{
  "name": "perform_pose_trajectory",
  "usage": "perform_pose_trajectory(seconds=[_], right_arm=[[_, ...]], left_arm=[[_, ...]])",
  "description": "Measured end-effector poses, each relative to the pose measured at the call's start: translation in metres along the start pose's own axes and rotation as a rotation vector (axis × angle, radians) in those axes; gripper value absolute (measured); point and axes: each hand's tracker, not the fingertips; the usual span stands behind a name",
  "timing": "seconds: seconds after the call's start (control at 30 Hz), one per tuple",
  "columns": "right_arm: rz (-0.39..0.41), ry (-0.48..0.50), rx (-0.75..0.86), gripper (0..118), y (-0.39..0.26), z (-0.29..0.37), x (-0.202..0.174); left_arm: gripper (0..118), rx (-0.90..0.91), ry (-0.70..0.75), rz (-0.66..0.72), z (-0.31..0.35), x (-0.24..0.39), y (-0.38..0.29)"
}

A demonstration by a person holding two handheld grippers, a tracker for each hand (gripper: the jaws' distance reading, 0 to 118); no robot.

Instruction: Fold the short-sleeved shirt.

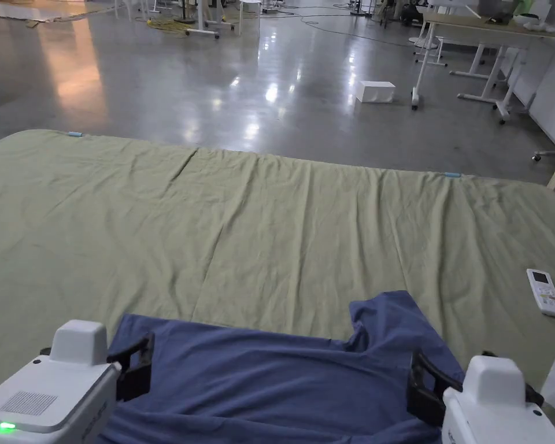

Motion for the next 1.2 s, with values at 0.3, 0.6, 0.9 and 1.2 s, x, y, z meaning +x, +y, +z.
perform_pose_trajectory(seconds=[0.3, 0.6, 0.9, 1.2], right_arm=[[-0.016, -0.009, 0.15, 14, 0.022, -0.007, -0.024], [0.002, -0.016, 0.172, 0, 0.021, -0.021, -0.033], [0.016, -0.003, 0.106, 0, 0.015, -0.042, -0.032], [0.036, -0.031, -0.01, 0, -0.007, -0.069, -0.023]], left_arm=[[21, 0.201, 0.09, 0.021, 0.014, 0.016, 0.03], [1, 0.15, 0.05, 0.007, 0.012, 0.005, 0.026], [1, -0.128, 0.048, 0.077, -0.077, -0.045, 0.022], [13, -0.462, -0.01, 0.174, -0.201, -0.089, 0.015]])
